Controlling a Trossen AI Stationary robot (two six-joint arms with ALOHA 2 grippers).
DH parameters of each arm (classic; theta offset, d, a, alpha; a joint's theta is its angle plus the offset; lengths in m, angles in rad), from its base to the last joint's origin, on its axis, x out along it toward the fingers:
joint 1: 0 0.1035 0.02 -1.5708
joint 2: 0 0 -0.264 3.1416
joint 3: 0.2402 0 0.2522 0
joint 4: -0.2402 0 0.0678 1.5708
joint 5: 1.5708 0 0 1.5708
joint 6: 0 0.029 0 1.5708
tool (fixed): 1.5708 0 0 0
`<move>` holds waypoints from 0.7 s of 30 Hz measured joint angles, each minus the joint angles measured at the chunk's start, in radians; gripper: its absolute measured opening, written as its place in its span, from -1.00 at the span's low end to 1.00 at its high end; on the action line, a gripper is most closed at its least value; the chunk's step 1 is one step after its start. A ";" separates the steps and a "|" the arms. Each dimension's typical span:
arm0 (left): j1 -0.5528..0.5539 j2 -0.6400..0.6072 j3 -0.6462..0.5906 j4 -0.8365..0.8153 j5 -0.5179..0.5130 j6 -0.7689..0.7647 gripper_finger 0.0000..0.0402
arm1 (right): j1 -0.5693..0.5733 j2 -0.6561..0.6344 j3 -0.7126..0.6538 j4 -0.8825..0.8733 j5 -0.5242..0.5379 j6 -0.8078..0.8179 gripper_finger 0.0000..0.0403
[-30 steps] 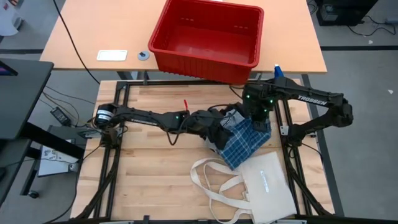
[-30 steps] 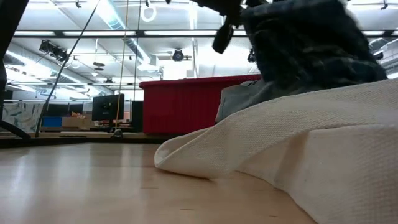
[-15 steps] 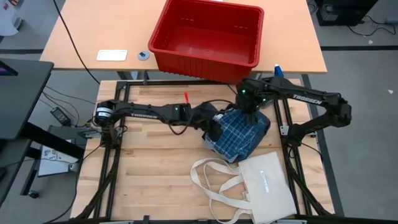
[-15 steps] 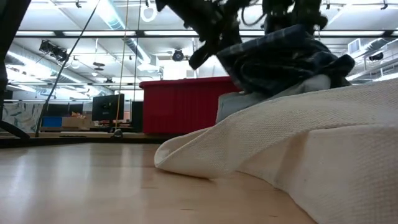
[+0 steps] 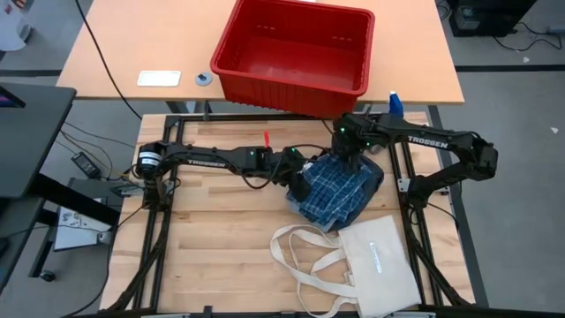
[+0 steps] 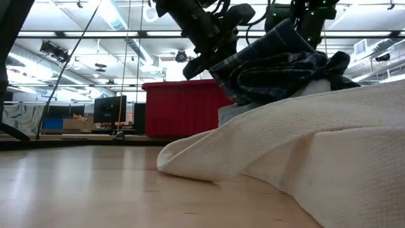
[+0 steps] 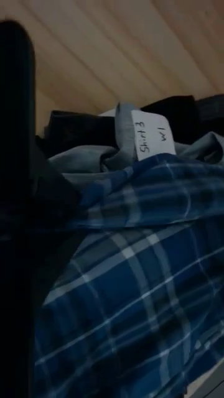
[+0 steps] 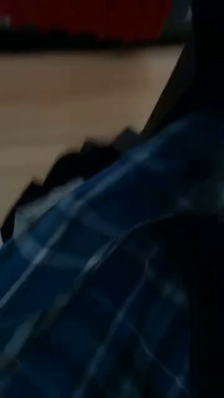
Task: Fold laundry
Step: Stack the blue polo shirt on top of the gray shirt, then put the blue polo shirt into the red organizer bin
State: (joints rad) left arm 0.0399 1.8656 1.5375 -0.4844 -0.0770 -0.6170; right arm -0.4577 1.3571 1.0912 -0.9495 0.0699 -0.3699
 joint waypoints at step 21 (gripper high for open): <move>-0.101 -0.157 -0.001 -0.189 0.025 0.225 0.52 | 0.201 -0.147 0.085 -0.144 -0.030 0.639 0.33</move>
State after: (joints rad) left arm -0.0614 1.7084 1.5369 -0.6730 -0.0517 -0.3923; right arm -0.2563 1.2098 1.1766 -1.0939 0.0395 0.2688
